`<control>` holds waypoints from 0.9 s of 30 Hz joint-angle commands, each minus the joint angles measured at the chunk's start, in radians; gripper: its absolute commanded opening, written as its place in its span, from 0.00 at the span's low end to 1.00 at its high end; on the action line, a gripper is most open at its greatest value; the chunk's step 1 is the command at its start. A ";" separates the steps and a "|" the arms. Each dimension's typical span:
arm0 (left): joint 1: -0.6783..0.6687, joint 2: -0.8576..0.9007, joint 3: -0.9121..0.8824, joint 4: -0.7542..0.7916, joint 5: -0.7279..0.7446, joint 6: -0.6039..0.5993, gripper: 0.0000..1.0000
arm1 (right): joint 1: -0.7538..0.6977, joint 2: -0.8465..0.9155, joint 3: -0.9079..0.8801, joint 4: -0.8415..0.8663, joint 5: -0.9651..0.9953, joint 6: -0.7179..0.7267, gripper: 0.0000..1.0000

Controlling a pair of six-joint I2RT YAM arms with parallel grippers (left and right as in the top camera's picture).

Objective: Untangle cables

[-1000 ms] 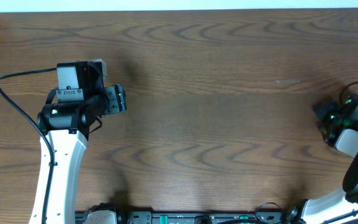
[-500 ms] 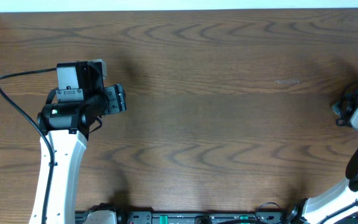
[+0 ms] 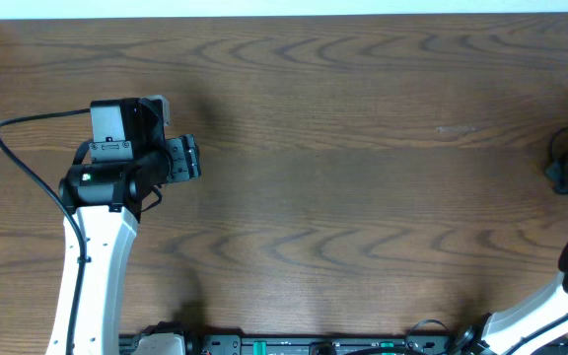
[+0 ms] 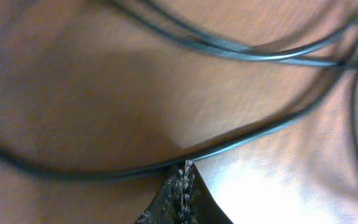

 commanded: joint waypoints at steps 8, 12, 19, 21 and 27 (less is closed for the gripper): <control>0.000 0.002 0.000 0.000 0.009 0.013 0.74 | -0.163 0.068 0.022 0.071 -0.050 -0.052 0.01; 0.000 0.002 0.000 0.006 0.009 0.013 0.74 | -0.171 0.069 0.022 0.109 -0.214 0.019 0.01; 0.000 0.002 0.000 0.024 0.009 0.014 0.74 | -0.129 0.056 0.024 0.122 -0.490 0.167 0.80; 0.000 0.002 0.000 0.029 0.009 0.014 0.74 | -0.091 0.041 0.024 0.110 -0.498 0.222 0.99; 0.000 0.002 0.000 0.029 0.009 0.033 0.74 | 0.113 -0.088 0.024 0.048 -0.321 0.298 0.99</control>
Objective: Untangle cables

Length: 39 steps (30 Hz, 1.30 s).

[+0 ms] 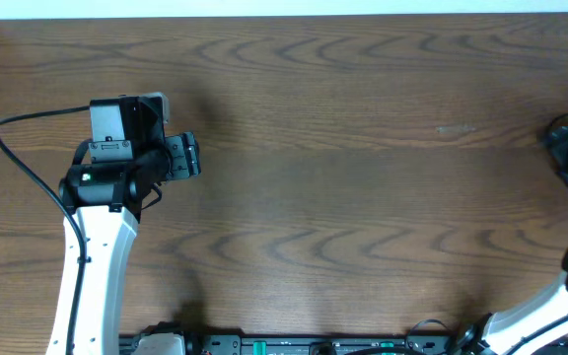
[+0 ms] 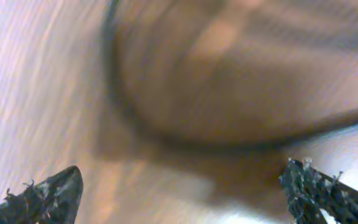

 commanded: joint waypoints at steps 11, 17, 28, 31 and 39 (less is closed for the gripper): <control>0.000 0.002 0.000 0.000 0.009 0.040 0.74 | 0.435 -0.404 -0.013 -0.206 0.352 -0.005 0.99; 0.000 0.002 0.000 0.005 0.009 0.040 0.74 | 0.466 -0.629 -0.046 -0.312 0.119 -0.047 0.99; 0.000 0.002 0.000 0.009 0.009 0.040 0.74 | 0.466 -1.173 -0.232 -0.310 0.010 -0.100 0.99; 0.000 0.002 0.000 0.008 0.009 0.040 0.74 | 0.466 -1.339 -0.285 -0.306 0.011 -0.113 0.99; 0.000 0.002 0.001 0.010 0.009 0.040 0.74 | 0.466 -1.786 -0.375 -0.208 -0.099 -0.263 0.99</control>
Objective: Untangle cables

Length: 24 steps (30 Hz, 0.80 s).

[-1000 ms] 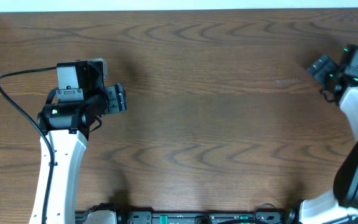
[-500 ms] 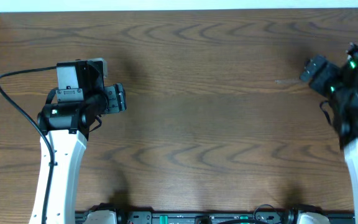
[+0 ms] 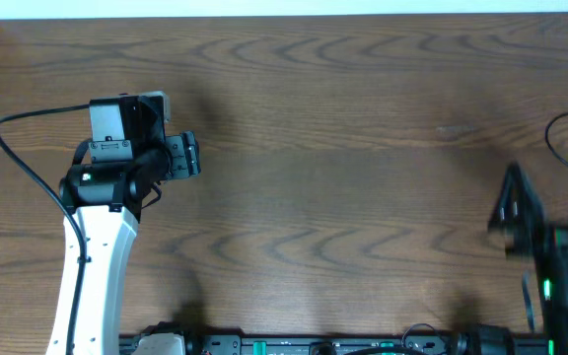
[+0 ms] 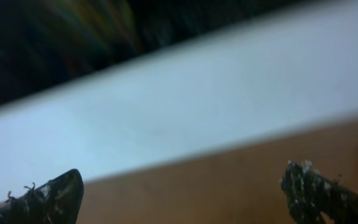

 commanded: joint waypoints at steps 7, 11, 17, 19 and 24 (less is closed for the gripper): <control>0.000 0.002 0.001 0.005 0.009 0.021 0.74 | 0.007 -0.199 -0.067 0.014 -0.086 -0.217 0.99; 0.000 0.001 0.001 0.003 0.009 0.021 0.74 | 0.007 -0.198 -0.098 -0.022 -0.079 -0.219 0.99; 0.000 0.001 0.001 0.004 0.008 0.025 0.74 | 0.011 -0.251 -0.104 0.011 -0.106 -0.219 0.99; 0.000 0.001 0.001 0.005 0.008 0.026 0.74 | 0.010 -0.282 -0.104 0.014 -0.106 -0.219 0.99; 0.000 0.001 0.001 0.010 0.009 0.051 0.74 | 0.011 -0.278 -0.081 0.009 -0.262 -0.219 0.99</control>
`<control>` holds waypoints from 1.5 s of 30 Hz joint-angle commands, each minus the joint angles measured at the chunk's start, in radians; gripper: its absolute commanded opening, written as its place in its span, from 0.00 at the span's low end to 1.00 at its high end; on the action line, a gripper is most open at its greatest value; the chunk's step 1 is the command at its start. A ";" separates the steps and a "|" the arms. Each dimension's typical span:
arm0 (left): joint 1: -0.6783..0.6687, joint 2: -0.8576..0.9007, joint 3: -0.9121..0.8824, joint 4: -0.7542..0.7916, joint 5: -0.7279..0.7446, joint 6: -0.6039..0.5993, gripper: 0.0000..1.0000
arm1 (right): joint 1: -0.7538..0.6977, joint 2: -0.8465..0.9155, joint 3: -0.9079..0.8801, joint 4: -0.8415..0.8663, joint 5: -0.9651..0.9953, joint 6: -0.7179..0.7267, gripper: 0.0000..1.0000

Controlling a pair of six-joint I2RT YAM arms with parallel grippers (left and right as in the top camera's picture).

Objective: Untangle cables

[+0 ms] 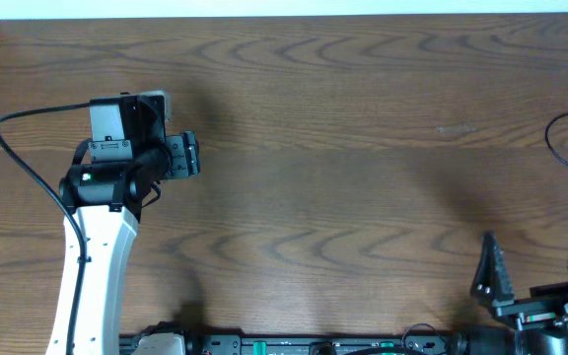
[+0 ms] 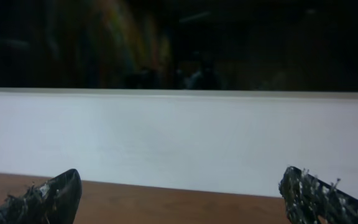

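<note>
A thin black cable loops in from the table's right edge; most of it lies out of view. My right gripper is open and empty at the front right, well short of the cable. In the right wrist view the gripper points level across the table at a white wall, and its fingertips stand wide apart with no cable between them. My left gripper rests folded at the left with its fingers together, far from the cable.
The brown wooden table spreads between the two arms. A black lead curves from the left arm toward the left edge. A white wall rises behind the far table edge.
My right gripper has drawn back from the right side of the table to the front edge, still open. Its wrist view has levelled out. The left arm has not moved.
First my right gripper was shut with its tips against a cable at the far right edge. Then it was open above that spot. Later it was open and empty nearer the front, and now it sits at the front edge. The cable stays at the right.
</note>
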 commanded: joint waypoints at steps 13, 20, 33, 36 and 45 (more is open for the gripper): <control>0.000 0.001 0.001 0.001 0.009 0.028 0.74 | 0.010 -0.003 -0.396 0.694 -0.109 0.048 0.99; 0.000 0.001 0.001 -0.003 0.009 0.028 0.74 | 0.011 -0.003 -0.706 1.024 -0.115 0.214 0.99; 0.000 0.001 0.001 -0.003 0.009 0.028 0.74 | 0.012 -0.003 -0.706 0.570 0.066 0.156 0.99; 0.000 0.001 0.001 -0.003 0.009 0.028 0.74 | 0.012 -0.003 -0.706 0.499 0.139 0.161 0.99; 0.000 0.001 0.001 0.005 0.010 0.028 0.74 | 0.012 0.010 -0.706 0.355 0.202 0.179 0.99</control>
